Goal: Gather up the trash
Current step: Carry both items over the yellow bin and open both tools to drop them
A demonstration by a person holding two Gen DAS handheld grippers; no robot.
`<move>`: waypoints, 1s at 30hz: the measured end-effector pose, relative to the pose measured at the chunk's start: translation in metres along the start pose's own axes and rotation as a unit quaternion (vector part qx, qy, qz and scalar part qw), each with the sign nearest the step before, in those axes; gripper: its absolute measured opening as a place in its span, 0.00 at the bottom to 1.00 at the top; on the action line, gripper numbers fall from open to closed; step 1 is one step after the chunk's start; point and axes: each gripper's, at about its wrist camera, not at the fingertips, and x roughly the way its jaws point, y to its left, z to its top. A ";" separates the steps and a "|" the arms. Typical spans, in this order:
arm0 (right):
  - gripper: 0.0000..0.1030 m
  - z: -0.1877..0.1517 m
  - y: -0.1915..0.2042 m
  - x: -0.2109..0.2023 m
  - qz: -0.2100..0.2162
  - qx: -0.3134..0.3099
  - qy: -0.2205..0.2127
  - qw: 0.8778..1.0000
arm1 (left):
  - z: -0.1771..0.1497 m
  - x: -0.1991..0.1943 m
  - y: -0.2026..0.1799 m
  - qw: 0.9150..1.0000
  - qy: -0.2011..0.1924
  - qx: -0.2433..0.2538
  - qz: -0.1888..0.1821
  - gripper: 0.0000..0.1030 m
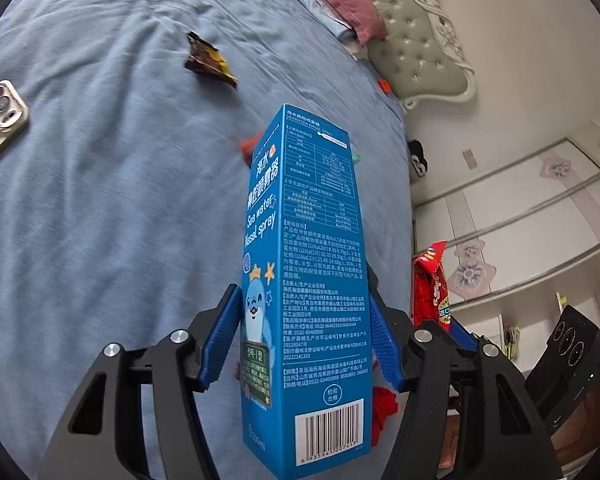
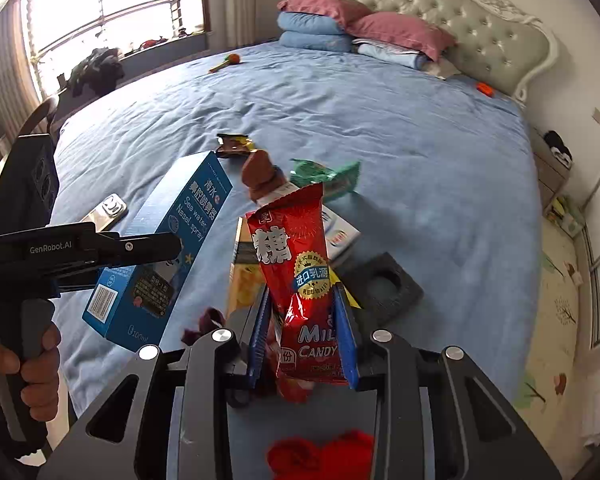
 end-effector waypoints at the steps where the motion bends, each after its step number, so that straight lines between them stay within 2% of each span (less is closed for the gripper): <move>1: 0.30 -0.014 -0.014 -0.013 -0.007 0.017 -0.004 1.000 | -0.008 0.008 -0.014 1.000 0.013 0.013 -0.006 0.59; 7: 0.30 -0.105 -0.093 -0.083 -0.067 0.119 -0.021 0.990 | -0.069 0.065 -0.097 0.991 0.093 0.085 -0.043 0.59; 13: 0.30 -0.200 -0.151 -0.138 -0.120 0.212 -0.026 0.970 | -0.151 0.131 -0.168 0.970 0.185 0.145 -0.067 0.59; 18: 0.30 -0.280 -0.187 -0.179 -0.150 0.287 -0.034 0.946 | -0.231 0.180 -0.217 0.943 0.258 0.198 -0.072 0.59; 21: 0.30 -0.329 -0.204 -0.191 -0.166 0.327 -0.022 0.930 | -0.278 0.209 -0.241 0.925 0.296 0.228 -0.065 0.59; 26: 0.30 -0.410 -0.229 -0.191 -0.172 0.396 0.003 0.902 | -0.354 0.261 -0.262 0.892 0.361 0.271 -0.042 0.59; 30: 0.30 -0.463 -0.246 -0.177 -0.170 0.448 0.022 0.877 | -0.409 0.297 -0.271 0.871 0.394 0.293 -0.022 0.59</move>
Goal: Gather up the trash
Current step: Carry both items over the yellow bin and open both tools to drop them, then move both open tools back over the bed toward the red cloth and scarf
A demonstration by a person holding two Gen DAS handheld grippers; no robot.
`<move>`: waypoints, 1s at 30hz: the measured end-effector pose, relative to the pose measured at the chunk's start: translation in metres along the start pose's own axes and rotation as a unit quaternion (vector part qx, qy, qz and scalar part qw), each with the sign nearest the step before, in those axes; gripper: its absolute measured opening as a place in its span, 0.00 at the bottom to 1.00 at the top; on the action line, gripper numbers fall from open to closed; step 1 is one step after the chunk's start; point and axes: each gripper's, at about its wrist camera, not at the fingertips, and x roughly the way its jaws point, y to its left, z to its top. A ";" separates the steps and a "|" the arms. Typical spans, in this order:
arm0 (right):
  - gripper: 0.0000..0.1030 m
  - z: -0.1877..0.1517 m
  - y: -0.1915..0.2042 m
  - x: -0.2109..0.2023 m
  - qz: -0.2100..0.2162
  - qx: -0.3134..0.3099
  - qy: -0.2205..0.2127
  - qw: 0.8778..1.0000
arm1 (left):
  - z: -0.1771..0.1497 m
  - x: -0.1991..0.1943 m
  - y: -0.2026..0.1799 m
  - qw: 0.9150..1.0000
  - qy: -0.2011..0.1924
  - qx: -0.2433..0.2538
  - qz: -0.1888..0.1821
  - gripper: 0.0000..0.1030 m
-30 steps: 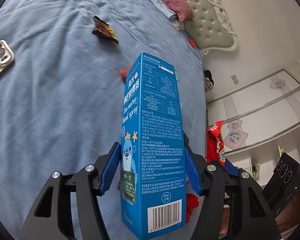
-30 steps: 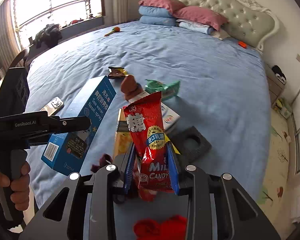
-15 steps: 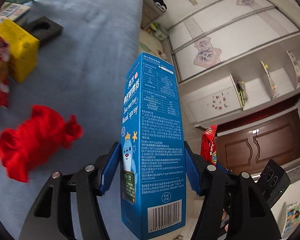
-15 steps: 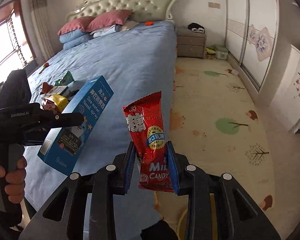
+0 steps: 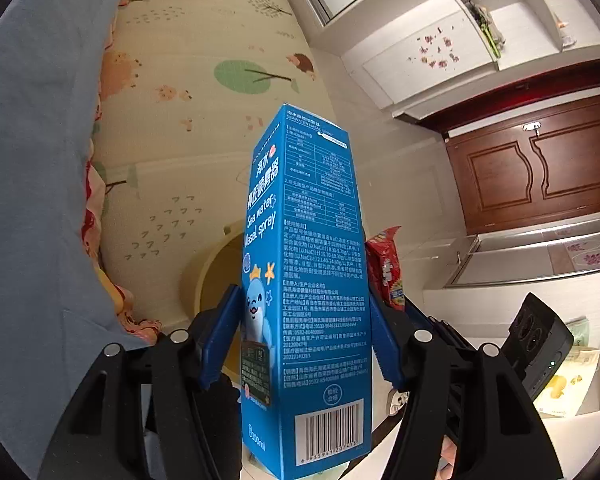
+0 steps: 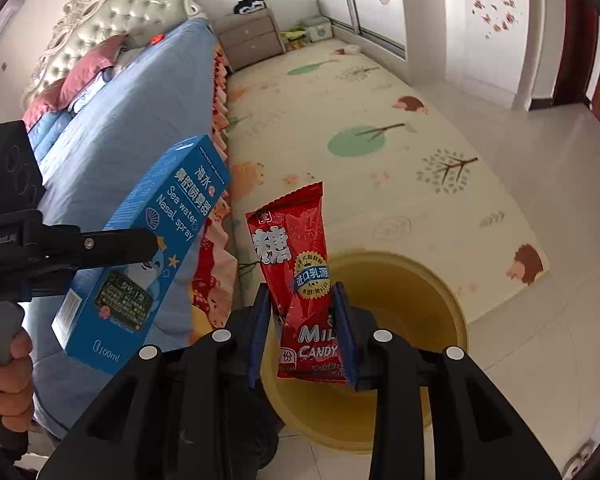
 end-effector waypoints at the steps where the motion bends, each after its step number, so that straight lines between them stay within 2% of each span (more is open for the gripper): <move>1: 0.30 -0.004 -0.010 0.006 0.003 0.013 0.004 1.000 | 0.000 0.012 -0.003 1.000 0.014 0.008 0.004 0.59; 8: 0.30 -0.012 -0.046 0.040 0.001 0.063 0.029 0.998 | 0.002 0.066 -0.006 0.996 0.076 0.027 0.037 0.59; 12: 0.33 -0.015 -0.061 0.053 -0.002 0.071 0.034 0.997 | 0.005 0.088 -0.004 0.993 0.091 0.033 0.065 0.59; 13: 0.36 -0.015 -0.062 0.055 -0.005 0.068 0.035 0.997 | 0.006 0.091 -0.004 0.992 0.097 0.040 0.071 0.59; 14: 0.49 -0.015 -0.064 0.056 -0.008 0.067 0.036 0.997 | 0.006 0.095 -0.005 0.991 0.102 0.047 0.077 0.59; 15: 0.58 -0.015 -0.065 0.056 -0.012 0.067 0.035 0.997 | 0.004 0.097 -0.006 0.989 0.108 0.056 0.082 0.63; 16: 0.59 -0.015 -0.067 0.057 -0.015 0.069 0.030 0.997 | 0.004 0.100 -0.007 0.988 0.112 0.064 0.089 0.69; 17: 0.59 -0.014 -0.070 0.058 -0.014 0.071 0.029 0.997 | 0.004 0.102 -0.009 0.987 0.111 0.068 0.095 0.85; 18: 0.59 -0.013 -0.071 0.058 -0.013 0.073 0.029 0.997 | 0.003 0.101 -0.009 0.987 0.108 0.071 0.101 0.88; 24: 0.59 -0.014 -0.072 0.050 -0.005 0.076 0.020 0.997 | 0.007 0.092 -0.010 0.985 0.093 0.083 0.117 0.88; 30: 0.59 -0.015 -0.063 0.031 -0.007 0.068 0.010 0.998 | 0.009 0.067 -0.011 0.988 0.072 0.084 0.109 0.88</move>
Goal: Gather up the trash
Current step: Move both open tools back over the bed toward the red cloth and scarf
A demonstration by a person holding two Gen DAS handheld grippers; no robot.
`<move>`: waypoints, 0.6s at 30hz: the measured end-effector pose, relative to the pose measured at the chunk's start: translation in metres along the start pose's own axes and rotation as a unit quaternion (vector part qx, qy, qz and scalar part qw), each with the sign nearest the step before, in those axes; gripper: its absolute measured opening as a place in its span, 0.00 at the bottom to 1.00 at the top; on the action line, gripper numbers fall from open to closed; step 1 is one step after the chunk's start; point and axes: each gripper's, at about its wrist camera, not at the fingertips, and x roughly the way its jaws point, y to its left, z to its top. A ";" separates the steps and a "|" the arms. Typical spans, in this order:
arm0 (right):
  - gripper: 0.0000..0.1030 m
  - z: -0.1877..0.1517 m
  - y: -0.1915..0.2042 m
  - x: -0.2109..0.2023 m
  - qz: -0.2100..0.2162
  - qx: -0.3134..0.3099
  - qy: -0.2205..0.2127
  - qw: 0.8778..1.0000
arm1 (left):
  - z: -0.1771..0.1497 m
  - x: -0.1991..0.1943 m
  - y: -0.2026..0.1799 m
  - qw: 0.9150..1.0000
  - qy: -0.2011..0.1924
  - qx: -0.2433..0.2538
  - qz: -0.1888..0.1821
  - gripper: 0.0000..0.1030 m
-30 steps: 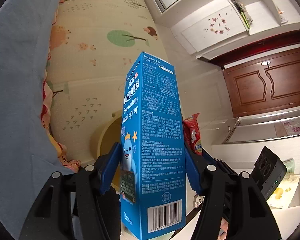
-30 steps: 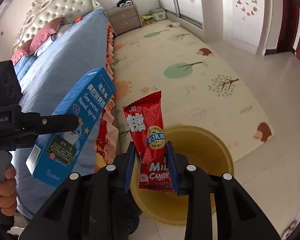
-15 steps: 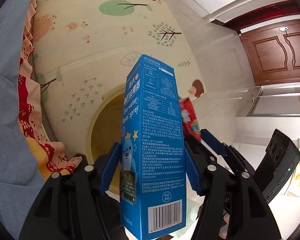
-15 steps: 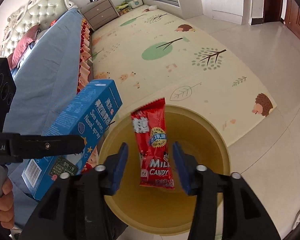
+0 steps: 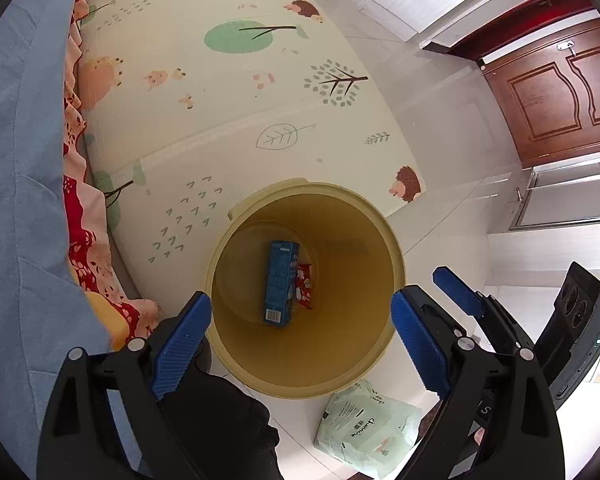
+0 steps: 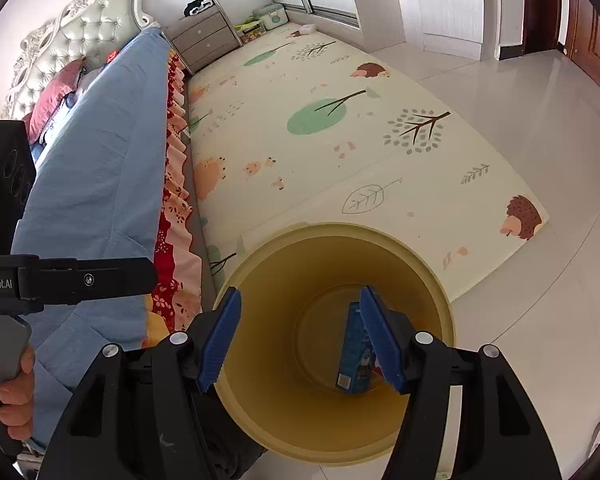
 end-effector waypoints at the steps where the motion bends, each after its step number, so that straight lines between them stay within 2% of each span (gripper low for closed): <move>1: 0.59 0.000 0.002 -0.005 -0.001 0.000 -0.004 1.000 | -0.001 -0.006 -0.001 1.000 -0.005 0.004 0.000 0.88; 8: 0.59 0.009 0.043 -0.045 0.029 -0.022 -0.043 0.998 | -0.018 -0.061 0.010 0.998 -0.050 0.018 -0.020 0.88; 13: 0.59 0.019 0.107 -0.077 0.057 -0.080 -0.081 0.992 | -0.041 -0.116 0.039 0.994 -0.107 0.021 -0.011 0.88; 18: 0.59 0.030 0.176 -0.088 0.086 -0.134 -0.101 0.982 | -0.069 -0.179 0.086 0.984 -0.176 0.008 0.013 0.90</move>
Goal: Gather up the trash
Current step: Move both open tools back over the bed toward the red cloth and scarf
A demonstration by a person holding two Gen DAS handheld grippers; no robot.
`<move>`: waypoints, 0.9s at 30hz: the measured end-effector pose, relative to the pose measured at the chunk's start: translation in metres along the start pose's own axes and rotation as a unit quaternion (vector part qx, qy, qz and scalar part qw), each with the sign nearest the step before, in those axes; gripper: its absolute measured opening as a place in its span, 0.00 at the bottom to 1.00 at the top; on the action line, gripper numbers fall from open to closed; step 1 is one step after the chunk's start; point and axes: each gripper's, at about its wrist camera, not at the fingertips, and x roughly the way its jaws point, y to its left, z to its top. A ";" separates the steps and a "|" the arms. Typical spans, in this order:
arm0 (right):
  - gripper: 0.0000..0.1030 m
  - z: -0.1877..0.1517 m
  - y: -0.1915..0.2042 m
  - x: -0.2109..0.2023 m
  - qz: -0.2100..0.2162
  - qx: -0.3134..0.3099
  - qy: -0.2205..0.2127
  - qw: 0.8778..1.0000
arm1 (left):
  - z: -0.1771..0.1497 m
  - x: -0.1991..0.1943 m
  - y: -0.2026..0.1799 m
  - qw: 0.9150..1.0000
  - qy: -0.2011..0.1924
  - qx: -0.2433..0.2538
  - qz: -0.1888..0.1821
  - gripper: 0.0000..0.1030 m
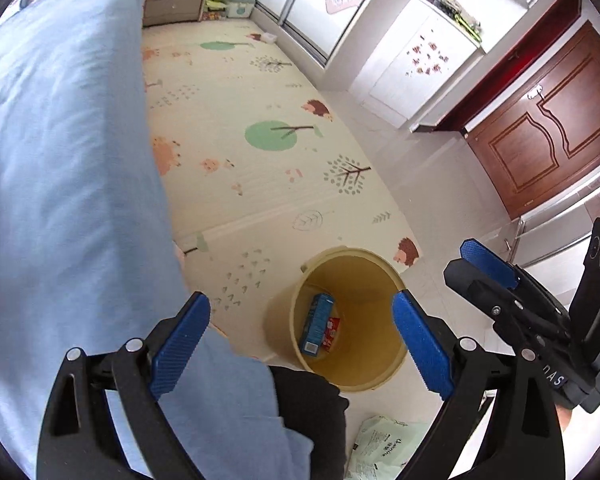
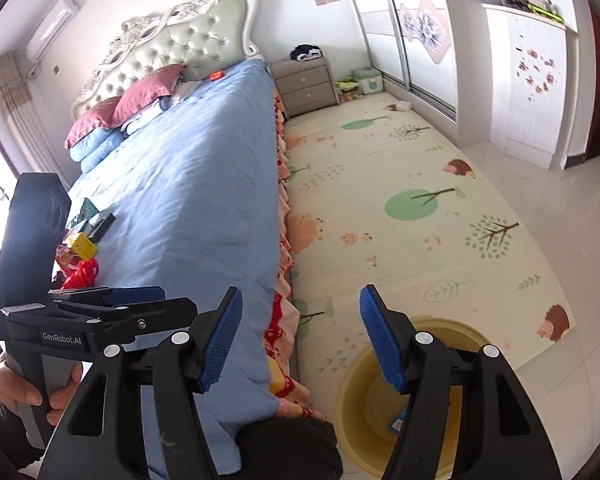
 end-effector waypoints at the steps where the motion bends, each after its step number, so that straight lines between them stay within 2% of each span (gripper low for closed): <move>1: 0.59 0.005 0.012 0.002 0.008 -0.008 -0.002 1.000 | -0.002 -0.014 0.012 1.000 -0.014 -0.003 0.008 0.90; 4: 0.59 0.015 0.053 0.012 0.035 -0.034 -0.008 0.999 | -0.010 -0.052 0.048 0.998 -0.053 -0.022 0.032 0.90; 8: 0.59 0.024 0.110 0.025 0.070 -0.074 -0.020 0.995 | -0.024 -0.096 0.096 0.991 -0.099 -0.042 0.083 0.92; 14: 0.59 0.027 0.200 0.048 0.142 -0.124 -0.021 0.982 | -0.045 -0.149 0.165 0.978 -0.141 -0.088 0.129 0.92; 18: 0.59 0.019 0.248 0.061 0.174 -0.153 -0.007 0.973 | -0.058 -0.170 0.205 0.971 -0.151 -0.109 0.148 0.92; 22: 0.59 0.008 0.278 0.070 0.185 -0.170 0.002 0.968 | -0.073 -0.181 0.238 0.968 -0.151 -0.124 0.159 0.92; 24: 0.59 0.003 0.288 0.073 0.184 -0.173 0.004 0.968 | -0.079 -0.183 0.250 0.969 -0.149 -0.119 0.158 0.92; 27: 0.59 -0.005 0.296 0.078 0.184 -0.168 0.011 0.968 | -0.087 -0.180 0.259 0.971 -0.144 -0.082 0.174 0.92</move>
